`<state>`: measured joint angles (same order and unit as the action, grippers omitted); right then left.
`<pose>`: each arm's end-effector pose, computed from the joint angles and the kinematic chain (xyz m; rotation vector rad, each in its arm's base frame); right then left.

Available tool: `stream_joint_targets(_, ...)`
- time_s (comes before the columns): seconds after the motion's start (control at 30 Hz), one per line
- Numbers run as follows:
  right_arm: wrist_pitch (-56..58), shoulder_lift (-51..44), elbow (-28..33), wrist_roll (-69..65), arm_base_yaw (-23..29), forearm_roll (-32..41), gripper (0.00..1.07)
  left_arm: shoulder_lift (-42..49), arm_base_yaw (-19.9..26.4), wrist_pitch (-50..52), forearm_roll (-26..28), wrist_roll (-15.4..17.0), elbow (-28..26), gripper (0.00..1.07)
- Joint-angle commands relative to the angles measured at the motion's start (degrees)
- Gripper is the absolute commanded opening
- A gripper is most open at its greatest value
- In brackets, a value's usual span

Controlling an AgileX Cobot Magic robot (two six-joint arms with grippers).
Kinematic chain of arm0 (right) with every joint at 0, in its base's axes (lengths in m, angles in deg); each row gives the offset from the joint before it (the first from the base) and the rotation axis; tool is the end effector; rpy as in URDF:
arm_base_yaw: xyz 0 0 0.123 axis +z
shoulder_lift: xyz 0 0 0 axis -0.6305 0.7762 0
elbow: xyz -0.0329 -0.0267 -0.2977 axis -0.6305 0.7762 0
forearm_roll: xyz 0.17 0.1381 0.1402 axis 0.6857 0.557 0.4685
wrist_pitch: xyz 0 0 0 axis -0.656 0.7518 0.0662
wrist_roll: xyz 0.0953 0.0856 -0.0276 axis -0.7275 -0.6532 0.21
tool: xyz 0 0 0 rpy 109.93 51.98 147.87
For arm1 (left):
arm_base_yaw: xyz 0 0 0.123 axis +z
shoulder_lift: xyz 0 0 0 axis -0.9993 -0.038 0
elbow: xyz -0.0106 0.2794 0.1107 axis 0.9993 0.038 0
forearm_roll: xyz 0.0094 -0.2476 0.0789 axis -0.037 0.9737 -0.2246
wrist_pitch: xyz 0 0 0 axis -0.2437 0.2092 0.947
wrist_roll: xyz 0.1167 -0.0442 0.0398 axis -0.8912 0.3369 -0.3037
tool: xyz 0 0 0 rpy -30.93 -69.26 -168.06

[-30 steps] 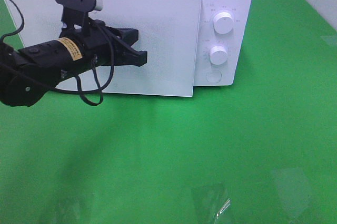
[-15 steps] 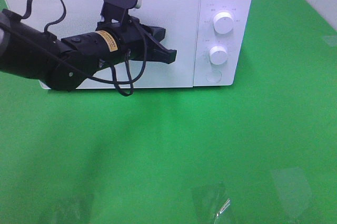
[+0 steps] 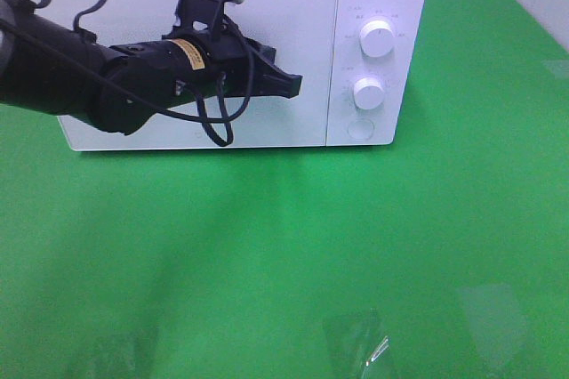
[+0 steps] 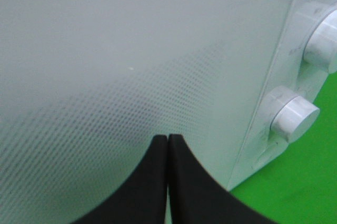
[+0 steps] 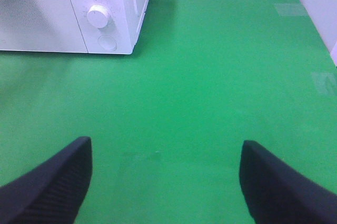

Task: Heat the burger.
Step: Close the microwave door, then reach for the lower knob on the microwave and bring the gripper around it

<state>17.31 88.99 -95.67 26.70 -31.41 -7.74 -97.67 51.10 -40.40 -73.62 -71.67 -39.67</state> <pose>0.0241 -0.0034 0.2741 -0.0322 1.9689 0.0822 0.3763 -0.2775 0.1703 0.5472 1.8834 -0.4469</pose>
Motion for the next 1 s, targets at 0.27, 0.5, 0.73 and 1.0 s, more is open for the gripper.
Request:
stream_joint_targets(0.27, 0.00, -1.38, 0.11, -0.06, -0.40, 0.06, 0.76, 8.31, -3.72, -18.62, 0.97, 0.00, 5.84, 1.02)
stream_joint_targets(0.5, 0.00, -1.38, 0.11, -0.06, -0.40, 0.06, 0.76, 13.64, -3.72, -38.50, 1.26, 0.57, 5.84, 1.00)
stream_joint_targets(0.73, 0.00, -1.38, 0.11, -0.06, -0.40, 0.06, 0.76, 21.77, -3.72, -59.13, -0.92, 0.40, 5.84, 1.00)
stream_joint_targets(1.0, 0.00, -1.38, 0.11, -0.06, -0.40, 0.06, 0.76, 27.22, 2.52, -71.22, -0.74, 2.01, 5.84, 1.00)
